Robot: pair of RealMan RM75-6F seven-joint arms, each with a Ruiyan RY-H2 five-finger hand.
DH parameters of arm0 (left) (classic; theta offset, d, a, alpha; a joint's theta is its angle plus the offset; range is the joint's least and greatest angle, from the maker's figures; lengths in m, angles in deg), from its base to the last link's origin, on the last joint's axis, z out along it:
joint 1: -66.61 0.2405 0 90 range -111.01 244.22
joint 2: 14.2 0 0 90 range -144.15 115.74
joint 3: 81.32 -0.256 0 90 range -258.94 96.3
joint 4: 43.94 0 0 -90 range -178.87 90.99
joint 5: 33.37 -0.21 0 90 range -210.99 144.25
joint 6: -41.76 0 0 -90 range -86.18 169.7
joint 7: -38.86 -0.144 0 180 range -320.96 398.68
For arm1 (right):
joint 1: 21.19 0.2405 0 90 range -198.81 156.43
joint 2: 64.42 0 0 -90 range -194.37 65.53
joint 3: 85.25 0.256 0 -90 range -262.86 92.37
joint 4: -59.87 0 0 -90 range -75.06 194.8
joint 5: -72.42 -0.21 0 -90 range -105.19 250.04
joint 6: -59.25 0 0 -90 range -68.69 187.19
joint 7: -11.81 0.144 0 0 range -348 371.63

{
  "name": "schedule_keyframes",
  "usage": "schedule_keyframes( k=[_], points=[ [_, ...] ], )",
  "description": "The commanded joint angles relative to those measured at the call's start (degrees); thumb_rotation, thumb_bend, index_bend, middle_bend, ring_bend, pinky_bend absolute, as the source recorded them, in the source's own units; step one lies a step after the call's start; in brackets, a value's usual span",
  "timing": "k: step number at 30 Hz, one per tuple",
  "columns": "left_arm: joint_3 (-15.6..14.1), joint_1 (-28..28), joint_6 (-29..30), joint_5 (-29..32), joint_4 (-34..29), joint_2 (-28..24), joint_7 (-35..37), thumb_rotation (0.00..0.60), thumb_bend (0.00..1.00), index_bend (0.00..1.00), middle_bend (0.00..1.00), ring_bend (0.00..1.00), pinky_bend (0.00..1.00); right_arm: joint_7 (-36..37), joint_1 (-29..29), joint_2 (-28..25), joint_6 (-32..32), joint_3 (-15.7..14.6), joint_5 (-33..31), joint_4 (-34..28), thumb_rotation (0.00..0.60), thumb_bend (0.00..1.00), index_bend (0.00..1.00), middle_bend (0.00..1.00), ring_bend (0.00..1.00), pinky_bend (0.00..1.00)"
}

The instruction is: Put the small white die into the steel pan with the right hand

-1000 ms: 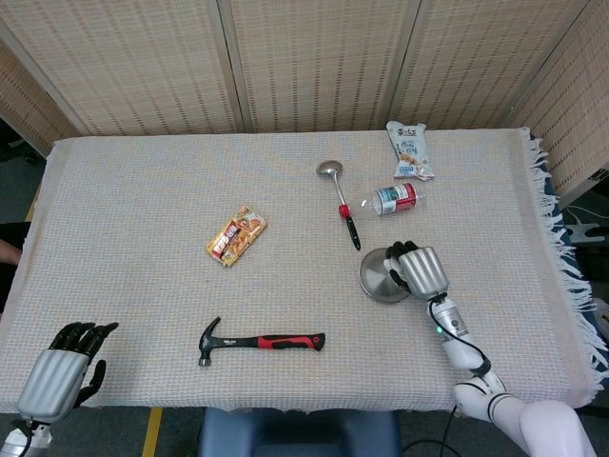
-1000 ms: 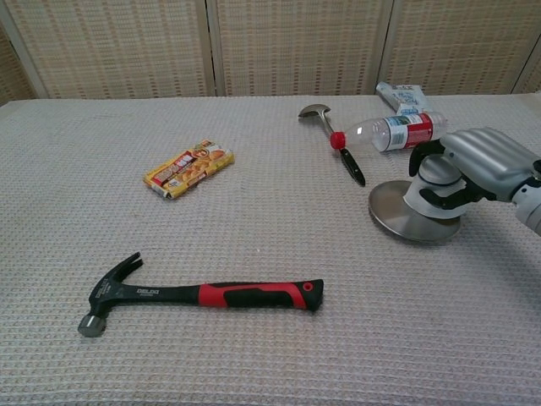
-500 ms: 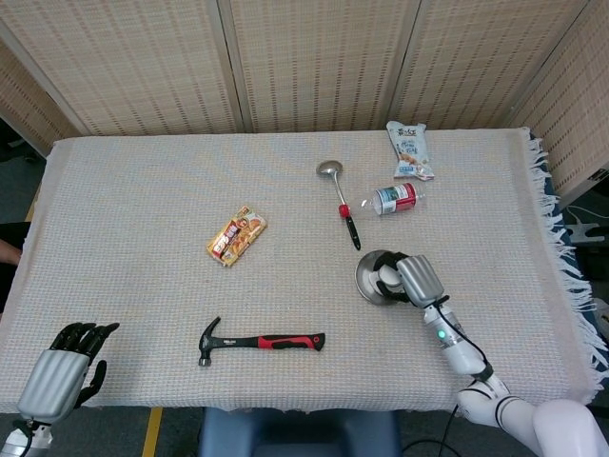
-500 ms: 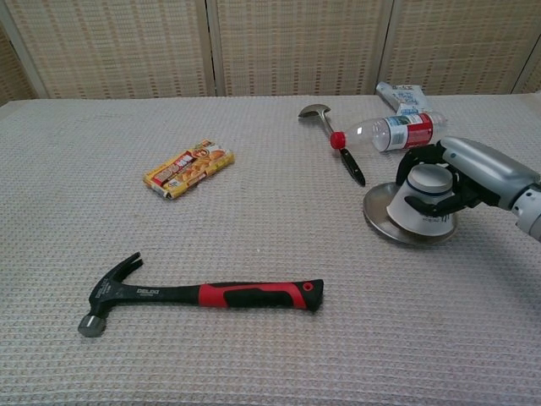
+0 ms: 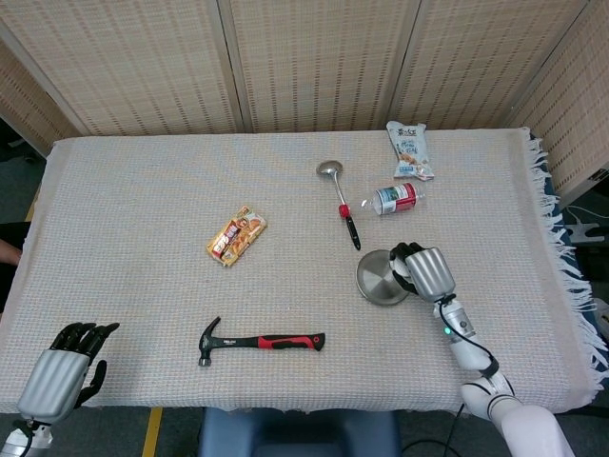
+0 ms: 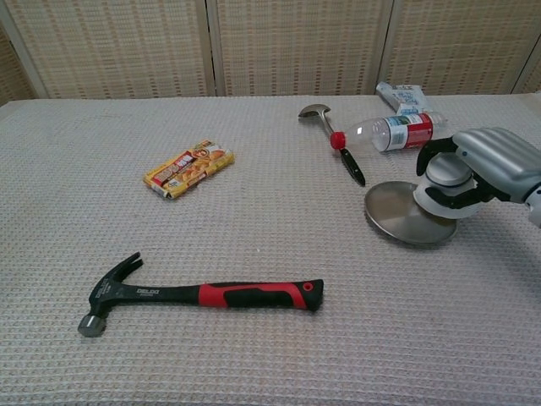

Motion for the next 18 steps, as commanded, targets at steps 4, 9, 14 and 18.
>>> schedule_keyframes(
  k=[4,9,14,18],
  points=[
    [0.0,0.0,0.1,-0.1,0.0,0.0,0.0,0.600,0.57,0.17,0.24,0.18,0.19,14.9,-0.3,-2.0,2.0,-1.5,0.6,-7.5,0.600,0.32,0.63,0.53,0.49,0.79],
    [0.0,0.0,0.0,0.0,0.0,0.0,0.0,0.600,0.57,0.17,0.24,0.18,0.19,16.0,-0.5,-3.2,0.5,-1.8,1.1,-9.4,0.600,0.32,0.63,0.53,0.49,0.79],
    [0.0,0.0,-0.1,0.0,0.1,0.0,0.0,0.600,0.57,0.17,0.25,0.18,0.19,10.7,-0.9,-2.8,-4.5,-1.1,1.6,-6.4,0.600,0.32,0.63,0.53,0.49,0.79],
    [0.0,0.0,-0.2,0.2,0.1,0.0,0.0,0.600,0.57,0.17,0.24,0.18,0.19,7.6,-2.1,-4.3,-9.5,-1.0,2.3,-7.3,0.600,0.32,0.63,0.53,0.49,0.79]
  ],
)
